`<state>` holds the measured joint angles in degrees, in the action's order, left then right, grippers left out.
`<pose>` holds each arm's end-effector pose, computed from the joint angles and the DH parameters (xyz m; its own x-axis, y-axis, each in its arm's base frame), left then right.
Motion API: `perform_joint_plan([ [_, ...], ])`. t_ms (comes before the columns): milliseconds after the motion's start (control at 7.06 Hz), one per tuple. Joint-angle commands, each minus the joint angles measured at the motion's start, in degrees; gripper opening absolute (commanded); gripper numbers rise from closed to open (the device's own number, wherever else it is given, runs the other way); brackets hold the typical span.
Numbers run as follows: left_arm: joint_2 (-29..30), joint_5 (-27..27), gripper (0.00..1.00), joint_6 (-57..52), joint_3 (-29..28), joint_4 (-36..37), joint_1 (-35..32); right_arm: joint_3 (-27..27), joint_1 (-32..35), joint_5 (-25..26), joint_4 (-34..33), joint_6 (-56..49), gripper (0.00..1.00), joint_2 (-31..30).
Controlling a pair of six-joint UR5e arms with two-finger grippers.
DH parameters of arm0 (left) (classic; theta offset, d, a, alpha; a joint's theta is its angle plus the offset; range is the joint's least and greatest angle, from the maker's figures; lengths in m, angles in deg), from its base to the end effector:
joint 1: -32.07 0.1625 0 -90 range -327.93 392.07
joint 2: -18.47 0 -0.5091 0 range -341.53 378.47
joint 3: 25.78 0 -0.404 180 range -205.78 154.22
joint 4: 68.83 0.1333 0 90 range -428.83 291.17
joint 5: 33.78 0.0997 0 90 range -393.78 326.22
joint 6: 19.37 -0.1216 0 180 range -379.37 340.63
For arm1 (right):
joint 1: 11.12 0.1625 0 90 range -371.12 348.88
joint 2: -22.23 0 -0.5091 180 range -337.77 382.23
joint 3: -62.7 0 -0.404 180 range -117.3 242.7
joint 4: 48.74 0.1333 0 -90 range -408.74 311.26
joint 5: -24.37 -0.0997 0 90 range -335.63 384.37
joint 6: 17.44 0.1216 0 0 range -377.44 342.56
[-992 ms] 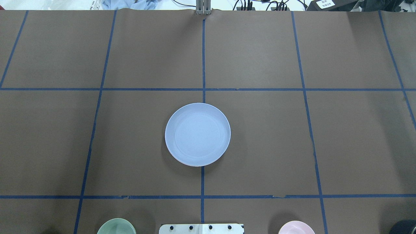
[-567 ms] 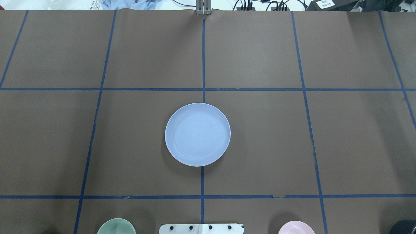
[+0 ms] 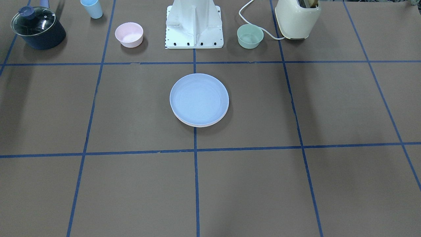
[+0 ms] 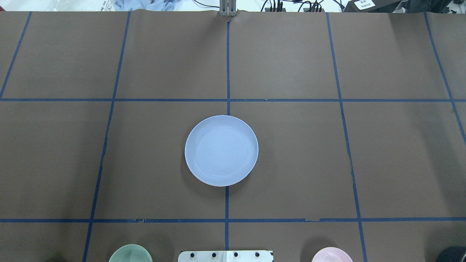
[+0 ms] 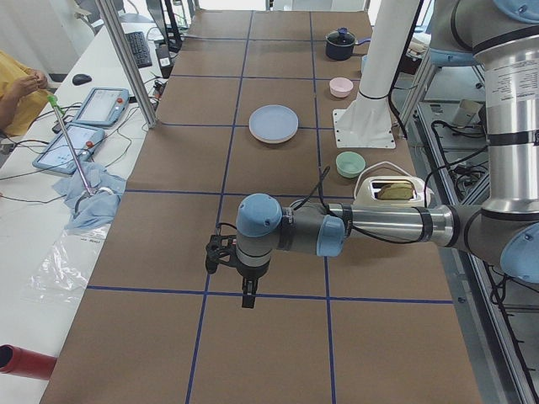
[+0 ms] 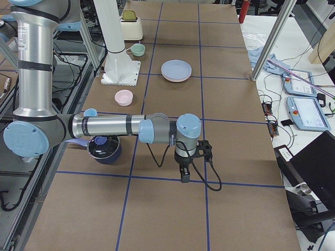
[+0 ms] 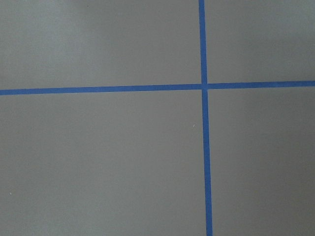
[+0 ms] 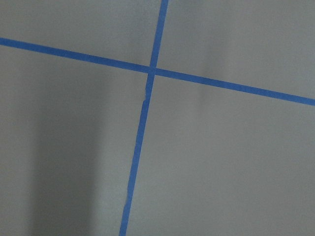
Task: Stack three plates with pink and blue
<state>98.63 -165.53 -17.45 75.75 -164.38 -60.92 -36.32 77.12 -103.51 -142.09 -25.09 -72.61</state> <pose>-0.0745 -0.4238 0.7296 0.7473 0.0117 -0.6644 0.0768 0.9916 0.1038 0.0444 -0.4626 0.7349 0.7775 -0.1659 0.6066 0.1354 0.9861 0.0961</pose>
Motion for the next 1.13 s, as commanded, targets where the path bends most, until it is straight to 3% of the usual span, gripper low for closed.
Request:
perform_joint_plan([
  [0, 0.00, 0.00, 1.00, 0.10, -0.10, 0.28, 0.00, 0.06, 0.00, 0.00, 0.01, 0.00, 1.00, 0.00],
  [992, -0.97, 0.18, 1.00, 0.27, -0.19, 0.54, 0.00, 0.67, 0.00, 0.00, 0.01, 0.00, 1.00, -0.18],
])
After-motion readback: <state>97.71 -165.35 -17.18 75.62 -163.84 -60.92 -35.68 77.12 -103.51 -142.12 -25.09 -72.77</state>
